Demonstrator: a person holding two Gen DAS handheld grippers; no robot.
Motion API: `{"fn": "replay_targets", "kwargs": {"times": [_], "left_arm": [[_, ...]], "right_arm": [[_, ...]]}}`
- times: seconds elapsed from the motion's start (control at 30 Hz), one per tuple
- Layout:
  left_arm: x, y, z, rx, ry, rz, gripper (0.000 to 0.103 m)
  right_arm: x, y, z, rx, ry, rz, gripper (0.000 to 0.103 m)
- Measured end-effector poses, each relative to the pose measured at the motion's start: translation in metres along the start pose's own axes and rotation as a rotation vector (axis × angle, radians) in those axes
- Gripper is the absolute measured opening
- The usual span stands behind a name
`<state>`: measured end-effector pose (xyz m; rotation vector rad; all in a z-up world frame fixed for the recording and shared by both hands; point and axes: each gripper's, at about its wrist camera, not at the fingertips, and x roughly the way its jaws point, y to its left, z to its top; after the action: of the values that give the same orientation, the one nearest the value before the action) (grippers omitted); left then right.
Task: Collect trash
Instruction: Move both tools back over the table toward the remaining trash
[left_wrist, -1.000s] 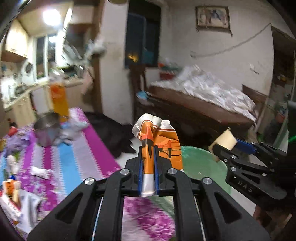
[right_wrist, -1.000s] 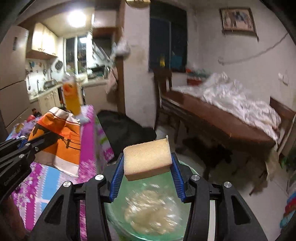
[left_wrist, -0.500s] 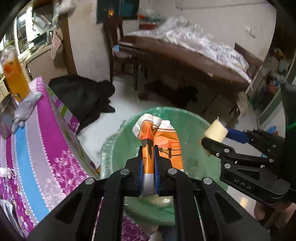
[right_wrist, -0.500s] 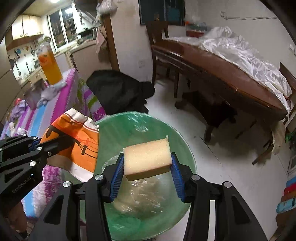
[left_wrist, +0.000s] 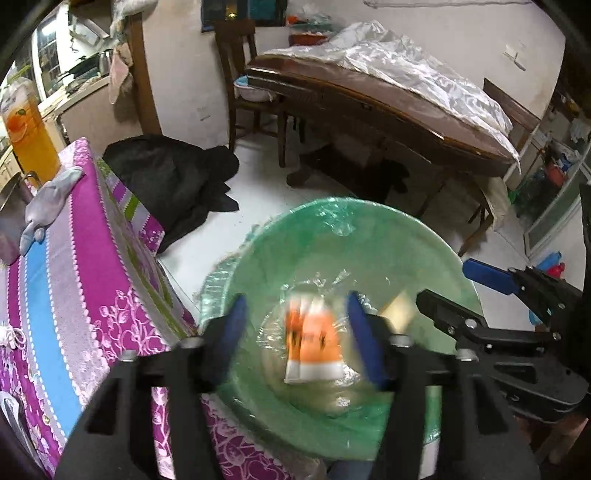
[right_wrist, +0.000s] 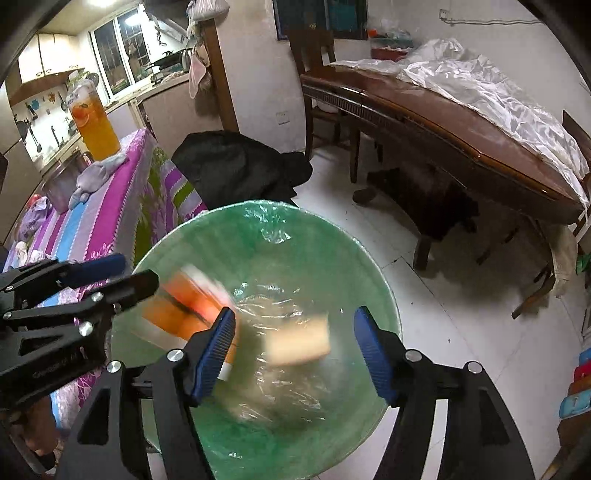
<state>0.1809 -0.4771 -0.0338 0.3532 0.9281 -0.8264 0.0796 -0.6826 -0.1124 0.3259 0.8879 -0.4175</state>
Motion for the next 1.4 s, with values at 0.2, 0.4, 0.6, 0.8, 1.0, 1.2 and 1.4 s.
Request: {"fn": "replay_targets", "kwargs": {"times": [0.2,0.4,0.6,0.8,1.0,1.2,1.4], "left_arm": [[-0.012,0.009,-0.002,-0.005,-0.051,0.009,0.077],[-0.045,0.032,-0.017,-0.015,-0.150,0.017,0.090],[-0.087,0.067,-0.048,-0.055,-0.236,0.070,0.090],[-0.138,0.121,-0.098,-0.118,-0.340,0.240,0.090],[-0.183,0.202,-0.154,-0.228,-0.358,0.436,0.090],[-0.234,0.303,-0.216,-0.374,-0.313,0.578,0.090],[-0.285,0.383,-0.273,-0.480,-0.298,0.687,0.087]], "right_arm": [[-0.022,0.004,-0.002,0.013,-0.068,0.016,0.083],[-0.071,0.033,-0.014,-0.012,-0.235,0.036,0.097],[-0.126,0.087,-0.045,-0.075,-0.485,0.048,0.097],[-0.163,0.157,-0.078,-0.173,-0.683,0.137,0.098],[-0.179,0.212,-0.091,-0.246,-0.722,0.257,0.098],[-0.166,0.266,-0.096,-0.320,-0.638,0.372,0.098],[-0.145,0.317,-0.107,-0.401,-0.531,0.465,0.098]]}}
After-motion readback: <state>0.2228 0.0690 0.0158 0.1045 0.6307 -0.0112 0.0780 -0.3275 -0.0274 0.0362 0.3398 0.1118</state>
